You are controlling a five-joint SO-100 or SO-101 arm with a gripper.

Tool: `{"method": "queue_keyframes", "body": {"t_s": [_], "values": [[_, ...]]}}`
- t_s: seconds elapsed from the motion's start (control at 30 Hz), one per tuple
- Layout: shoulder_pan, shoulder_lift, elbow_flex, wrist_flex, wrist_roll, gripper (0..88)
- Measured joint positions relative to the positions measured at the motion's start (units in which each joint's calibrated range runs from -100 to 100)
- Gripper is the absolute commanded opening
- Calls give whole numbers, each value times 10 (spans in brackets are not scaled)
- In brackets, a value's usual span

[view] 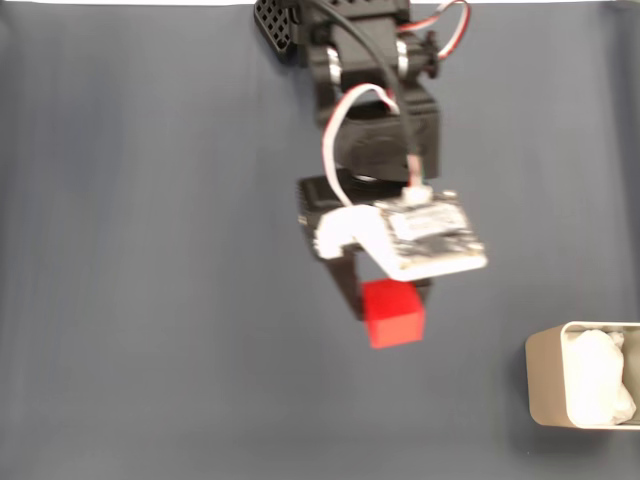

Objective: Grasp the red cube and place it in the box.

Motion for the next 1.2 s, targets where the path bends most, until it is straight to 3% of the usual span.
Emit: {"method": "queue_keyframes", "body": {"t_s": [0.53,1.2], "values": [[-102,160,-184,0,0,129],[-160,362,-411,-6,-10,128]]}}
